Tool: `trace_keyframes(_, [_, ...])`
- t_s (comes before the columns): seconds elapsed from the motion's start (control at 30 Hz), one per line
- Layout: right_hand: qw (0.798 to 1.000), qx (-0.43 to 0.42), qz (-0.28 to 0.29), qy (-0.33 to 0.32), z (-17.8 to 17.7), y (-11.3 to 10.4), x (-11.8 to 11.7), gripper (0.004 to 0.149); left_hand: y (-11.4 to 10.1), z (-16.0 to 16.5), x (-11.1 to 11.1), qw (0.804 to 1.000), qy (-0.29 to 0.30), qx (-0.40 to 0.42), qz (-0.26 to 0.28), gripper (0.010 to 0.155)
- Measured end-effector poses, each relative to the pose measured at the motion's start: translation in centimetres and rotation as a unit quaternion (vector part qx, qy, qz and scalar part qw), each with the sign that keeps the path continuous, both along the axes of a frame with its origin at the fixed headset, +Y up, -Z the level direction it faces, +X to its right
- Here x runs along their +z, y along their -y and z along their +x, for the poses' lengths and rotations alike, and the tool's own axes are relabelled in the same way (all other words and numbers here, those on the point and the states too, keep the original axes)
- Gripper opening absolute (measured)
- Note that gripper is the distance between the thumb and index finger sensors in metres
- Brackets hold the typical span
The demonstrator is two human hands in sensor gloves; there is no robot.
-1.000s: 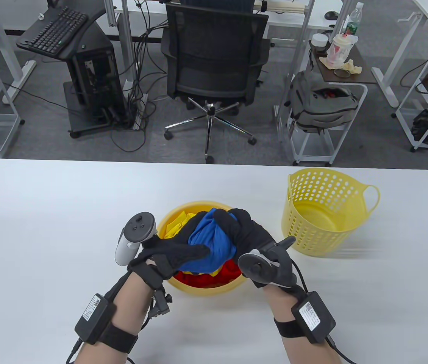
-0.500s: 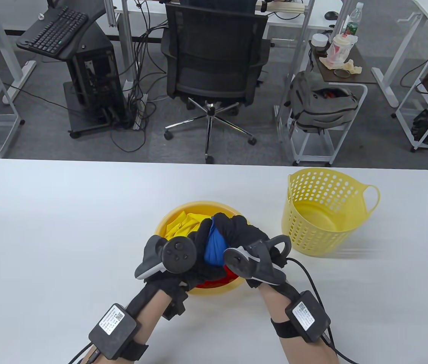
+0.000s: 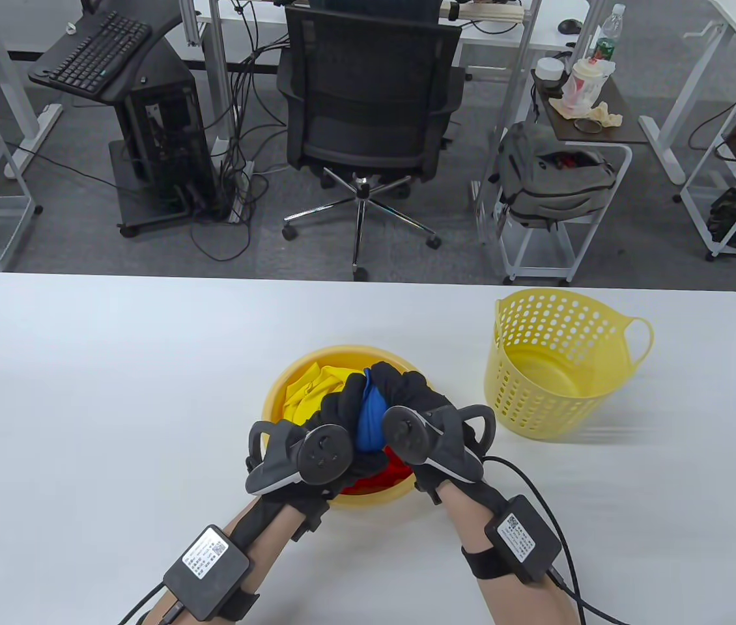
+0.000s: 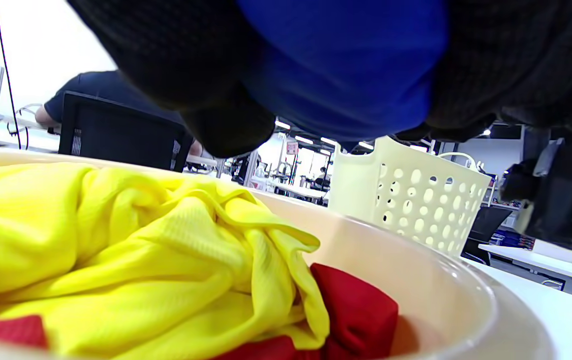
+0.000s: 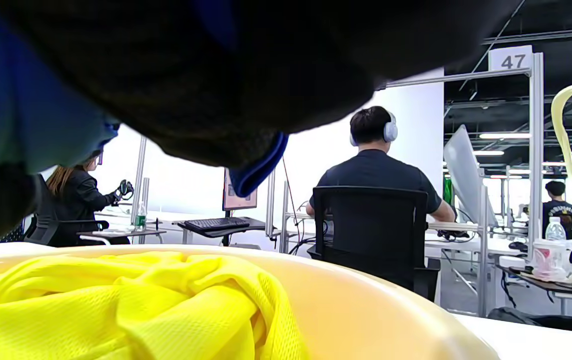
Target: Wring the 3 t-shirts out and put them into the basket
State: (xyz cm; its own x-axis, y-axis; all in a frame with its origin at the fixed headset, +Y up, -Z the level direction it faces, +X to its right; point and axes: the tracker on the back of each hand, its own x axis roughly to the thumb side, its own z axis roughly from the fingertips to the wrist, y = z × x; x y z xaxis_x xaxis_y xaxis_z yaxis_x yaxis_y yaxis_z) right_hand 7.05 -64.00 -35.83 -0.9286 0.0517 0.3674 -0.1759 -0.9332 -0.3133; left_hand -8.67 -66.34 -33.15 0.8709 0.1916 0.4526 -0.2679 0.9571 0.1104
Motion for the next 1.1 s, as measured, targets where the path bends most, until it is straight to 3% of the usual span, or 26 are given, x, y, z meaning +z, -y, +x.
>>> trace_keyframes(0.03, [1.0, -0.002, 0.0, -0.002, 0.2, 0.0, 0.0, 0.09, 0.0, 0.0, 0.0, 1.0, 0.003, 0.003, -0.009, 0.12])
trace_keyframes(0.23, [0.999, -0.039, 0.006, 0.001, 0.9, -1.7, 0.4, 0.088, -0.9, 0.9, 1.3, 0.998, -0.016, 0.005, 0.059, 0.119])
trace_keyframes(0.4, [1.0, -0.02, -0.009, 0.008, 0.8, -1.2, 0.2, 0.088, -0.1, 0.7, 0.9, 0.999, -0.012, 0.026, 0.02, 0.119])
trace_keyframes(0.7, [0.999, -0.033, -0.023, 0.01, 0.6, -0.4, -0.4, 0.088, -0.3, 0.6, 0.6, 1.0, -0.015, -0.007, 0.021, 0.119])
trace_keyframes(0.87, [0.999, -0.03, -0.006, 0.009, 0.8, -1.0, -0.2, 0.087, -0.4, 0.7, 0.7, 0.999, -0.014, 0.007, 0.035, 0.119])
trace_keyframes(0.97, [0.999, -0.037, -0.033, 0.001, 0.8, -0.5, -0.5, 0.087, -0.2, 0.4, 0.7, 1.0, -0.011, 0.012, 0.007, 0.118])
trace_keyframes(1.1, [0.999, -0.035, -0.026, 0.002, 0.9, -0.7, -0.5, 0.086, -0.5, 0.6, 0.8, 1.0, -0.013, 0.012, 0.019, 0.119])
